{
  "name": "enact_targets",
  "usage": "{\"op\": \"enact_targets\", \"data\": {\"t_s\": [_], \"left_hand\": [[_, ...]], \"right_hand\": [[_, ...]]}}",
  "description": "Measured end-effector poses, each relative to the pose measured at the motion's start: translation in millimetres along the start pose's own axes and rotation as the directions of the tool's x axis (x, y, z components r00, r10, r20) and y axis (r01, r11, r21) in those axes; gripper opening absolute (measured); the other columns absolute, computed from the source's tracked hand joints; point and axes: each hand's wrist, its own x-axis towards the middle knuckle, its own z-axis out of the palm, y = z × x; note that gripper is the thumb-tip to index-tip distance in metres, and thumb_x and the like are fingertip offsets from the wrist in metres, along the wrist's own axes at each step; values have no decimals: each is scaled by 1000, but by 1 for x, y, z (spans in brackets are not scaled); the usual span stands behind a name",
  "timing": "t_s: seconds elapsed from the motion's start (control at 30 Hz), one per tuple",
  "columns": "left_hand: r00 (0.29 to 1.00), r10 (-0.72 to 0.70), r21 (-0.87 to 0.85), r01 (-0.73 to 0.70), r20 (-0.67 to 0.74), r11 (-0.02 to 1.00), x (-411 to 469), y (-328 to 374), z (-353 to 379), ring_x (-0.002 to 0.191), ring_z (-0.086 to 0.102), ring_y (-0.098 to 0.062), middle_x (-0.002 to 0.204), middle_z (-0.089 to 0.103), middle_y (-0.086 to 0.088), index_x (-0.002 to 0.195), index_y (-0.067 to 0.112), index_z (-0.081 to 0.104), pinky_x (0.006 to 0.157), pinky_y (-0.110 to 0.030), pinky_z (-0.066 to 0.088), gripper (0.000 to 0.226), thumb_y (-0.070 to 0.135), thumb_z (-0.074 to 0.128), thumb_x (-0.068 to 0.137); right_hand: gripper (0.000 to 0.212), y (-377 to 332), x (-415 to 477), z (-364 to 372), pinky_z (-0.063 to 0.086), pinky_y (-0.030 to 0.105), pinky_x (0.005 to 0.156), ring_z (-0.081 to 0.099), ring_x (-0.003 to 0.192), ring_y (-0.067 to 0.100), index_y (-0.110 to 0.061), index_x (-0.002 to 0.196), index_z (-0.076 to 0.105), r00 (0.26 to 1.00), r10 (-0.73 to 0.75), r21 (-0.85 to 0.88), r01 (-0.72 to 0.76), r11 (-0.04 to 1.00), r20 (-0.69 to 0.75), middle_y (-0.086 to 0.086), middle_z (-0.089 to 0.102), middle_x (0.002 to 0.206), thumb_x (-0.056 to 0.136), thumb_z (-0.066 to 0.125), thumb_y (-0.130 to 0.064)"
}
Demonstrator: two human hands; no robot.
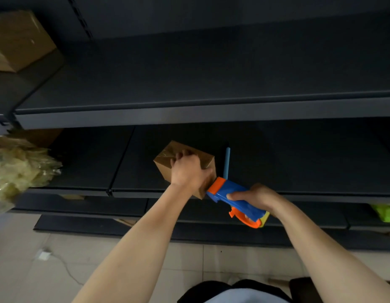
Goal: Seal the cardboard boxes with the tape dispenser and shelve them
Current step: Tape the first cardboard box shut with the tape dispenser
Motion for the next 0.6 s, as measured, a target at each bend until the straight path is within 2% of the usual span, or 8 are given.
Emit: {"op": "enact_targets", "data": {"t_s": [0.07,0.13,0.2,0.27,0.37,0.47,0.5,0.6], "left_hand": [[999,17,-90,-20,-27,996,1,-7,-13,79,58,-12,94,62,2,97,21,58,65,-25,46,28,47,60,86],[1000,4,-207,-3,4,978,4,-16,-28,72,55,-7,91,61,7,102,22,62,56,-20,43,25,41,64,86],[998,-23,-331,41,55,943,7,-27,-43,79,60,-8,96,64,6,112,20,64,63,-23,48,32,36,67,84],[994,-53,-448,88,90,890,10,-40,-55,82,62,-6,101,68,3,118,19,63,64,-21,47,39,34,69,83],[992,-45,-562,105,119,821,10,-59,-67,80,62,-2,100,70,3,115,17,66,63,-16,44,36,33,71,83],[985,-79,-639,159,152,752,12,-72,-70,91,65,-13,102,70,-2,116,15,65,83,-28,50,32,29,66,87],[982,-109,-647,184,154,740,13,-76,-69,93,64,-14,105,69,-3,118,14,64,84,-29,49,32,28,62,90],[978,-187,-622,205,95,755,20,-86,-58,90,60,-13,110,66,-7,115,16,63,74,-25,44,26,30,48,98]], "right_hand": [[43,-6,-8,0,36,12,31,58,36,2,-13,82,62,1000,-18,33,18,999,-15,-5,63,48,74,72,-54],[43,-15,-17,-2,38,13,34,58,38,3,-14,81,62,998,-60,38,60,997,-16,-7,63,48,73,72,-56],[46,-25,-28,-5,40,18,41,59,42,6,-14,79,64,994,-104,22,105,994,-28,-7,63,49,70,72,-59],[49,-35,-41,-9,41,20,47,59,46,7,-14,79,66,990,-135,7,135,991,-49,-5,65,53,67,73,-61],[50,-51,-61,-15,45,19,47,64,48,9,-10,81,69,987,-160,4,160,987,-30,-1,71,61,68,74,-59],[49,-69,-75,-14,48,19,43,68,51,13,-6,81,69,983,-181,27,180,983,19,6,72,62,74,72,-55],[49,-75,-77,-11,48,19,42,68,51,14,-5,81,69,982,-186,38,185,982,24,7,71,61,75,72,-53],[48,-93,-79,2,50,20,43,68,50,13,-5,85,67,976,-214,54,213,976,25,5,71,59,78,70,-52]]}}
